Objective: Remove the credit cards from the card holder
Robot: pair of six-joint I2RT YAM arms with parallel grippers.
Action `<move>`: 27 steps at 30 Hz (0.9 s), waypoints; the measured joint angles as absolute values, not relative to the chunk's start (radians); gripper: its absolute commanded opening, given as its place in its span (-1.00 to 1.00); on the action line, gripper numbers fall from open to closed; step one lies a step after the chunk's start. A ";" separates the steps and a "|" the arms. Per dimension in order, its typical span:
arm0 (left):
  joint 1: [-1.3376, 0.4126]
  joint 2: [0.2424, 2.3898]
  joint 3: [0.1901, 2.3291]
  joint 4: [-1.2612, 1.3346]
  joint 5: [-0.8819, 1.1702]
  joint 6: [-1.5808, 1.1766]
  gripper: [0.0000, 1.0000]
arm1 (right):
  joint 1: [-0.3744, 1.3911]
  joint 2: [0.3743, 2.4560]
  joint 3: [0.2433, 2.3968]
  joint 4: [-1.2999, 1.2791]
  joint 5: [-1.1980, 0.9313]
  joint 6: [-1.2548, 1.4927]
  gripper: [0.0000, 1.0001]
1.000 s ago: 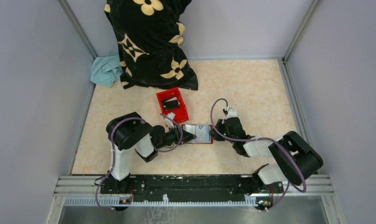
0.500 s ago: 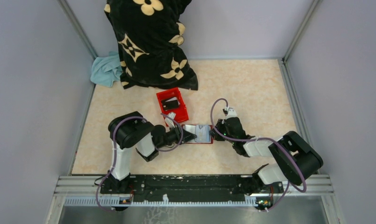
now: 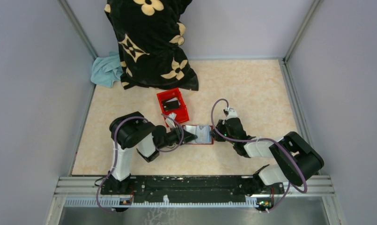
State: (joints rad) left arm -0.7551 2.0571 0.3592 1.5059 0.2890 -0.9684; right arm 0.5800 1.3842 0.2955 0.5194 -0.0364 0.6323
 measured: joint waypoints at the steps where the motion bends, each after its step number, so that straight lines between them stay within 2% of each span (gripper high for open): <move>1: -0.755 2.058 0.360 1.506 0.289 -0.970 -0.54 | 0.580 1.384 0.295 0.519 -0.036 0.632 -1.00; 9: -0.755 2.065 0.361 1.509 0.289 -0.974 -0.66 | 0.580 1.385 0.295 0.519 -0.036 0.632 -1.00; 20: -0.755 2.073 0.361 1.511 0.291 -0.984 -0.99 | 0.580 1.385 0.295 0.519 -0.036 0.632 -1.00; 27: -0.755 2.073 0.361 1.512 0.294 -0.993 -1.00 | 0.580 1.385 0.295 0.519 -0.036 0.632 -1.00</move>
State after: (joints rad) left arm -0.7547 2.0727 0.3607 1.5124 0.2939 -0.9932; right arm 0.5800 1.3846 0.2955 0.5194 -0.0364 0.6319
